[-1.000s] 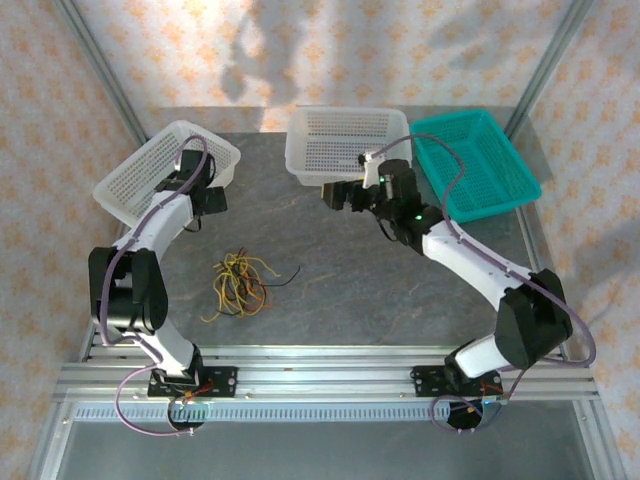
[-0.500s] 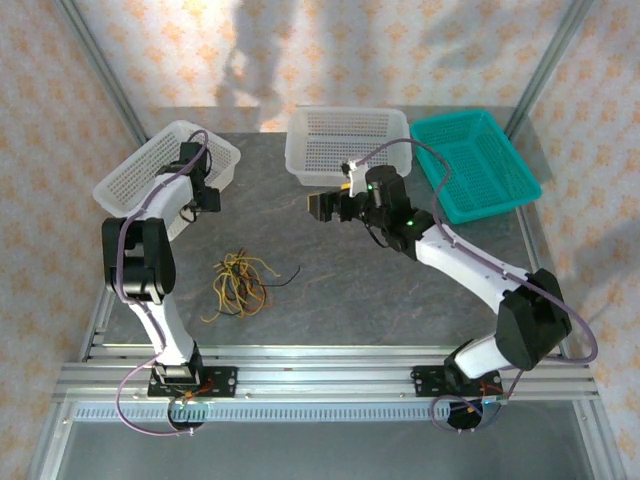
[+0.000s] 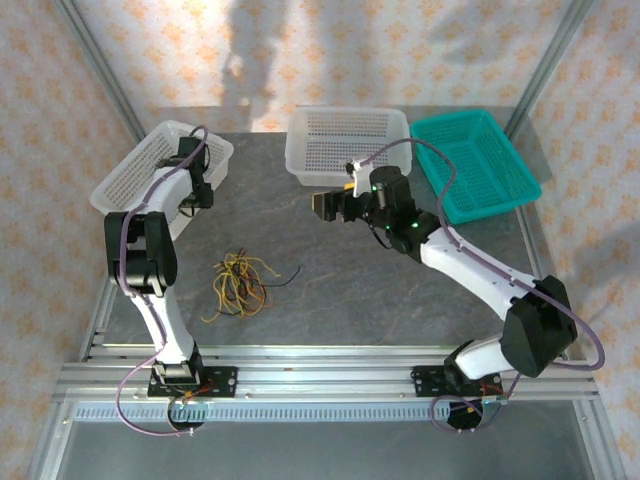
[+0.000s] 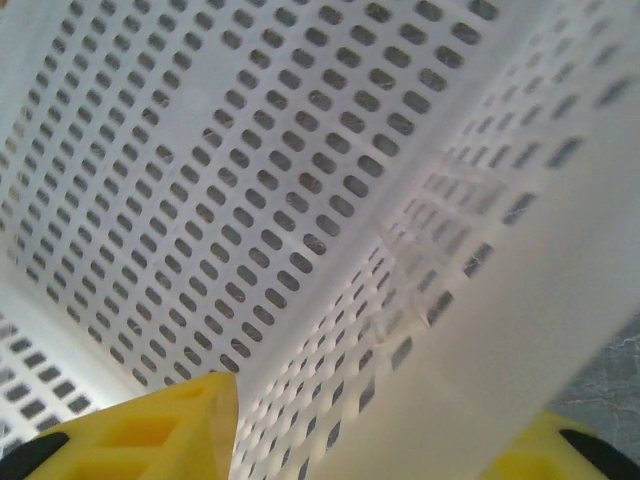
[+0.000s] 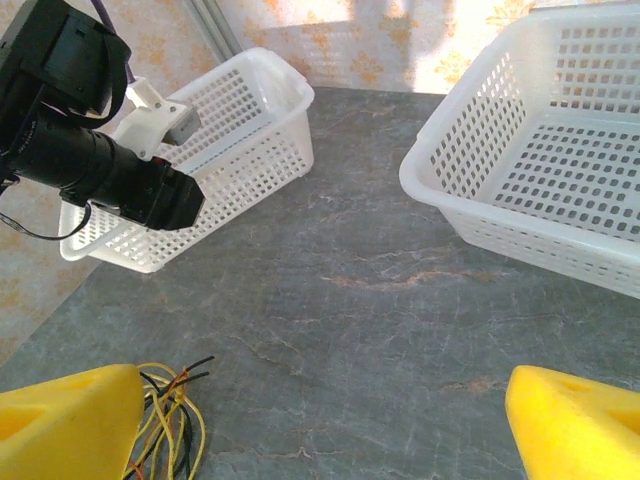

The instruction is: Untangle the cables

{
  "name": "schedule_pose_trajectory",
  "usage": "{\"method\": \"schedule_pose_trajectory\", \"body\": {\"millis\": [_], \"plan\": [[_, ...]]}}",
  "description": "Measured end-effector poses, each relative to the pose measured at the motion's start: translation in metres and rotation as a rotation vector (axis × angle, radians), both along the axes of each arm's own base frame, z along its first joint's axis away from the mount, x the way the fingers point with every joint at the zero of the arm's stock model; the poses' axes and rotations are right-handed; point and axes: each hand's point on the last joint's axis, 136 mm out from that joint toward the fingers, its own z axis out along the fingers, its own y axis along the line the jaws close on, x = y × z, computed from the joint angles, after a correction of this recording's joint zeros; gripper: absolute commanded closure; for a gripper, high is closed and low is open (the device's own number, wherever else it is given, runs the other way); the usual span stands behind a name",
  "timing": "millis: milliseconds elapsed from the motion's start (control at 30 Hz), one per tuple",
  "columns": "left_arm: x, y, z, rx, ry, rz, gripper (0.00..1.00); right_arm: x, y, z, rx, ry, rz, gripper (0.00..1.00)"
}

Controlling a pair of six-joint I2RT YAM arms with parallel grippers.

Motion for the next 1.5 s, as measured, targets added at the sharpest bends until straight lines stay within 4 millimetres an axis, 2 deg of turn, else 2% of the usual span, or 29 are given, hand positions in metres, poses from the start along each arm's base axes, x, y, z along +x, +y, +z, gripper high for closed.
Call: {"method": "schedule_pose_trajectory", "body": {"millis": [67, 267, 467, 533, 733, 867, 1000, 1133, 1300, 1400, 1500], "plan": [[0.002, -0.002, 0.001, -0.013, -0.005, -0.008, 0.69, 0.0, -0.001, -0.001, -0.003, 0.001, -0.005, 0.07], [0.012, -0.02, 0.009, -0.085, -0.045, -0.031, 0.7, 0.002, -0.006, -0.01, -0.009, 0.02, -0.038, 0.08], [0.039, -0.07, 0.013, -0.122, -0.071, -0.132, 0.7, 0.005, -0.019, -0.025, -0.024, 0.045, -0.12, 0.09], [0.047, -0.088, 0.009, -0.139, -0.071, -0.162, 0.7, 0.006, -0.029, -0.026, -0.028, 0.043, -0.174, 0.1], [0.074, -0.126, 0.01, -0.162, -0.09, -0.218, 0.7, 0.012, -0.064, -0.019, -0.035, 0.019, -0.358, 0.11], [0.083, -0.151, 0.011, -0.178, -0.099, -0.264, 0.69, 0.013, -0.094, -0.02, -0.031, 0.015, -0.468, 0.11], [0.081, -0.173, 0.011, -0.193, -0.098, -0.298, 0.66, 0.014, -0.125, -0.024, -0.031, 0.018, -0.567, 0.09], [0.08, -0.185, 0.012, -0.218, -0.099, -0.3, 0.5, 0.015, -0.146, -0.022, -0.035, 0.008, -0.632, 0.06], [0.073, -0.188, 0.019, -0.267, -0.134, -0.272, 0.34, 0.008, -0.156, -0.025, -0.078, -0.03, -0.63, 0.04], [0.054, -0.189, 0.039, -0.31, -0.189, -0.263, 0.27, 0.007, -0.152, -0.02, -0.11, -0.068, -0.586, 0.01], [0.03, -0.191, 0.077, -0.37, -0.301, -0.264, 0.22, 0.006, -0.144, -0.016, -0.145, -0.109, -0.515, 0.02]]}}
